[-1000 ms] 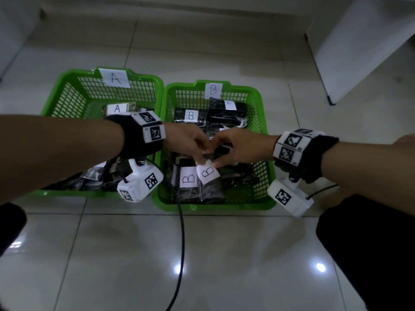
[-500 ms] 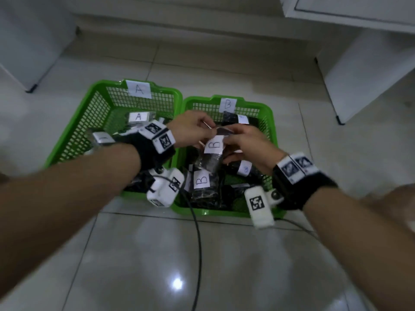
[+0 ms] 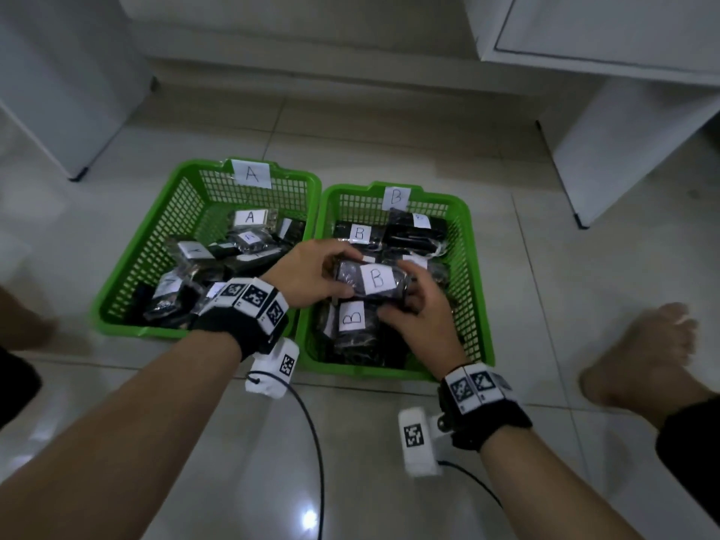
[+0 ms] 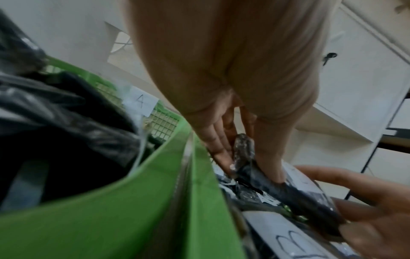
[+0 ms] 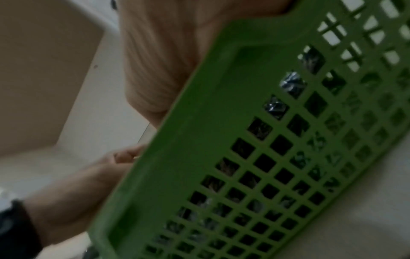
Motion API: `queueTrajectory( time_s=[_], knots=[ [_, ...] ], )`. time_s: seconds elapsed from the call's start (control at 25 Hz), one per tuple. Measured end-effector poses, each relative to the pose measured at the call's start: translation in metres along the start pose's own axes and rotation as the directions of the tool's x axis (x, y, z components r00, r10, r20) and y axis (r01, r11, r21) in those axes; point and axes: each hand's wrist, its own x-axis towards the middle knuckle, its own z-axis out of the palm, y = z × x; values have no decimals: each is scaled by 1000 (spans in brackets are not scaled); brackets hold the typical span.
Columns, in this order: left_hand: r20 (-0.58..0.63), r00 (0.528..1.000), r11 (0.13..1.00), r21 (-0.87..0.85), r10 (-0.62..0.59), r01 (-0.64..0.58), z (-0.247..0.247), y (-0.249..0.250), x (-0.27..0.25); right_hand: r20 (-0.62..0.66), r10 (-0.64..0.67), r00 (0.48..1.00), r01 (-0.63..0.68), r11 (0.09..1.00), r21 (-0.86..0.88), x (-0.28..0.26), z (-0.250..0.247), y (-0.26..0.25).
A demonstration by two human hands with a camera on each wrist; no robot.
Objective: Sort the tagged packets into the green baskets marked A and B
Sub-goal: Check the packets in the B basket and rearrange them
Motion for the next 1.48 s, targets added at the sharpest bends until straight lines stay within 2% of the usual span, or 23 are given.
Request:
queueTrajectory(
  time_s=[0.12, 0.24, 0.36, 0.48, 0.52, 0.6, 0.68, 0.72, 0.8, 0.88, 1.24, 1.32, 1.4, 1.48],
  knots=[
    [-10, 999, 979, -200, -35, 32, 1, -11, -2, -18, -150, 989, 135, 931, -339, 1, 4, 5],
    [-33, 997, 949, -311, -75, 61, 3, -12, 0, -92, -242, 966, 164, 848, -504, 0, 5, 3],
    [7, 995, 941, -324, -96, 93, -2, -11, 2, -21, -257, 966, 192, 772, -606, 0, 8, -2],
    [82, 994, 967, -237, -77, 94, -5, -6, 2, 21, -218, 976, 186, 772, -608, 1, 8, -2],
    [71, 995, 978, -191, -73, 85, -6, -4, 2, 29, -215, 976, 187, 767, -613, 0, 8, -1],
    [-92, 994, 998, -29, -63, 60, -10, -3, 4, 9, -210, 978, 172, 779, -603, -1, 8, 0],
    [-296, 954, 970, 216, -44, 112, -14, -4, 8, -42, -184, 982, 124, 798, -590, -1, 8, -1],
    [-320, 945, 936, 308, -69, 173, -15, -3, 9, -57, -165, 985, 99, 800, -592, 0, 7, -2],
    [-287, 945, 873, 407, -157, 268, -11, -2, 10, -56, -130, 990, 70, 793, -606, 0, 7, -1],
    [-292, 940, 857, 425, -175, 291, -10, 0, 10, -51, -122, 991, 65, 785, -617, 0, 8, -1],
    [-259, 940, 884, 352, -225, 308, -19, 5, 8, -97, -103, 990, 21, 785, -619, 12, 1, -13],
    [-249, 939, 894, 324, -236, 310, -22, 4, 10, -83, -110, 991, 22, 720, -693, 30, -7, -24],
    [-246, 941, 900, 315, -231, 303, -24, 4, 11, -3, -100, 995, 57, 592, -804, 47, -11, -35],
    [-240, 943, 891, 339, -229, 302, -24, 4, 15, 109, -3, 994, 95, 522, -848, 57, -11, -43]
  ],
)
